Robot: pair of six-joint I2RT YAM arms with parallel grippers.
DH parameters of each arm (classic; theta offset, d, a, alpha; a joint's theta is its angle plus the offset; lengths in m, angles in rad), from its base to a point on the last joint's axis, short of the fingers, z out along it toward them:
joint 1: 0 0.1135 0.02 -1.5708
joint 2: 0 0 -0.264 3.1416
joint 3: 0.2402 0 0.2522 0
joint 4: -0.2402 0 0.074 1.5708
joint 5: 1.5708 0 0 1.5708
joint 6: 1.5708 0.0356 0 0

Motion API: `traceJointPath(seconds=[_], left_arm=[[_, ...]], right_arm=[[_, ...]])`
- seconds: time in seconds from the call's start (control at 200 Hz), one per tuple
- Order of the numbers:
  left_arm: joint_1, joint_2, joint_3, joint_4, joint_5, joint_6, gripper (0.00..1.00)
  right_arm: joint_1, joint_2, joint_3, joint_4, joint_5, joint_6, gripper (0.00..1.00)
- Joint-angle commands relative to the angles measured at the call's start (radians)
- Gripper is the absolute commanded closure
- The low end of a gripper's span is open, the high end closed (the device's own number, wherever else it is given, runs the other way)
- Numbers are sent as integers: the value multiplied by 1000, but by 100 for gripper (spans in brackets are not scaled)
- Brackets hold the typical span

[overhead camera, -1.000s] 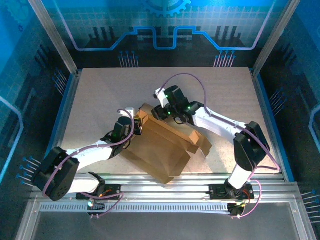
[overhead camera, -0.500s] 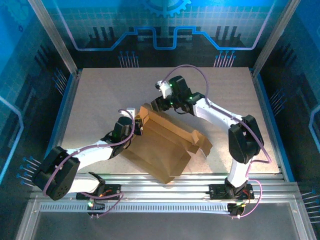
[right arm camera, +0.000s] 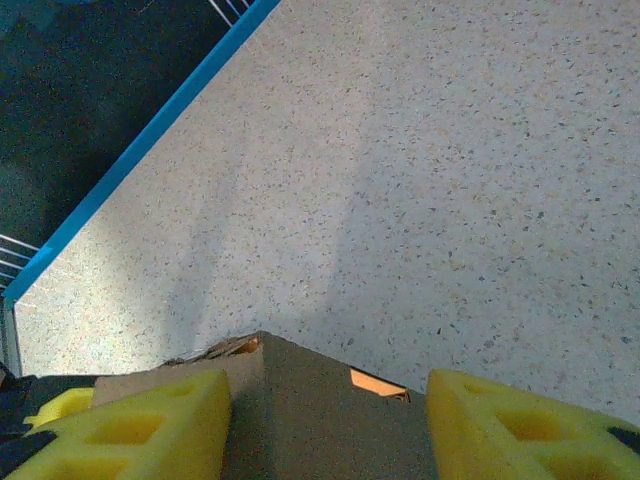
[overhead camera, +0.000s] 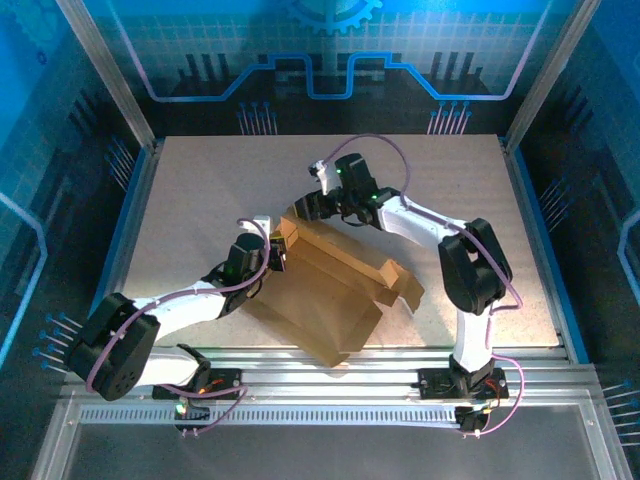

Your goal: Fold the paper box

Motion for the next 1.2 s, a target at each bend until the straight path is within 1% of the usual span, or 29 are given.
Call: traceJointPath(seconds=[0.0, 0.215, 0.4, 0.56, 0.62, 0.811, 0.946, 1.031, 1.131, 1.156, 1.196], left_arm=[[1, 51, -44, -233, 73, 17, 93], [1, 52, -46, -229, 75, 18, 93], [-1, 51, -44, -230, 74, 20, 93], [0, 53, -45, -230, 75, 19, 93], [-1, 52, -44, -230, 75, 19, 93], [0, 49, -45, -230, 76, 21, 93], [-1, 23, -47, -233, 78, 17, 92], [-1, -21, -33, -272, 75, 12, 88], [1, -109, 2, -367, 89, 11, 80], [1, -133, 15, -402, 90, 13, 77], [1, -172, 31, -458, 84, 16, 68]], right_arm=[[1, 42, 32, 71, -48, 43, 43], [9, 70, 33, 120, -68, 65, 38], [8, 85, 52, 131, -82, 78, 30], [13, 109, 67, 133, -97, 84, 28], [17, 115, 68, 135, -100, 85, 26], [24, 133, 61, 122, -80, 75, 26], [24, 137, 41, 133, -71, 74, 27], [24, 133, 24, 146, -70, 74, 29], [22, 130, 16, 151, -73, 72, 30], [22, 127, 15, 148, -73, 70, 30], [20, 127, 15, 145, -75, 68, 30]])
